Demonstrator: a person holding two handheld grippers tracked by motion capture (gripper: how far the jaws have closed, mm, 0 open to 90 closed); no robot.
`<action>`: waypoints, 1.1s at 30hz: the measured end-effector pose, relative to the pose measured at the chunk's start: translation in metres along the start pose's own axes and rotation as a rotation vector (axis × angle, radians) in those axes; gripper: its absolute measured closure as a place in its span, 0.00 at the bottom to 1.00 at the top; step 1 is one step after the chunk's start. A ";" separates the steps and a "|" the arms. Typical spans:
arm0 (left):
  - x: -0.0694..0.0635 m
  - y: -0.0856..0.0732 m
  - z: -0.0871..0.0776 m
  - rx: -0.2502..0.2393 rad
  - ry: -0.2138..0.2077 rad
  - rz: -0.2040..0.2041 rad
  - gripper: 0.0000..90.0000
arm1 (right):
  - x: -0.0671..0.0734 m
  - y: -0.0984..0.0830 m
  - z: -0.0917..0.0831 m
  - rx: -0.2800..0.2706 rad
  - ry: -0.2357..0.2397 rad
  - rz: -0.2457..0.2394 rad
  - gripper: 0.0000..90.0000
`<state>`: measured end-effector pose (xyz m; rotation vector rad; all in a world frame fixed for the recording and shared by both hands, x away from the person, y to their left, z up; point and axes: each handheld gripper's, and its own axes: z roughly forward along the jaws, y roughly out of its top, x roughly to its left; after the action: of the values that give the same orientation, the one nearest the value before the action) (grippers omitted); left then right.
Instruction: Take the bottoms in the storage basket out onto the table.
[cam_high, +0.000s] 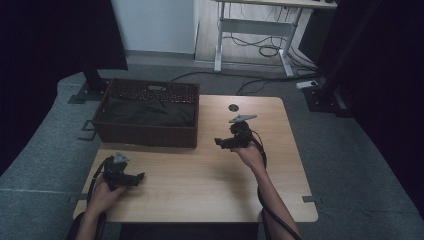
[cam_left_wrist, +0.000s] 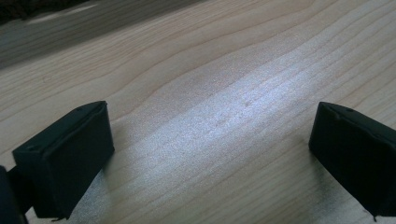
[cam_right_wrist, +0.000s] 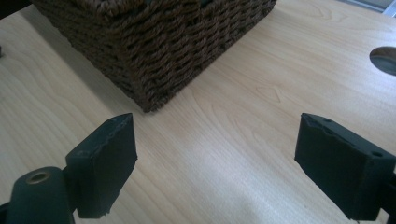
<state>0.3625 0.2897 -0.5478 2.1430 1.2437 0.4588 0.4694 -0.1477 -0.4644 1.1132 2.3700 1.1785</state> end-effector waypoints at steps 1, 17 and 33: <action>0.000 0.000 0.000 0.000 0.000 0.000 0.00 | 0.001 0.002 0.001 0.001 -0.003 0.000 0.14; 0.000 0.000 0.000 0.000 0.000 0.000 0.00 | 0.009 0.030 0.013 0.000 -0.016 -0.025 0.15; 0.000 0.000 0.000 0.000 0.000 0.000 0.00 | 0.018 0.050 0.028 -0.007 -0.017 -0.028 0.15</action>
<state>0.3625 0.2897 -0.5478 2.1432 1.2433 0.4589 0.4983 -0.1001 -0.4423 1.0805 2.3595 1.1629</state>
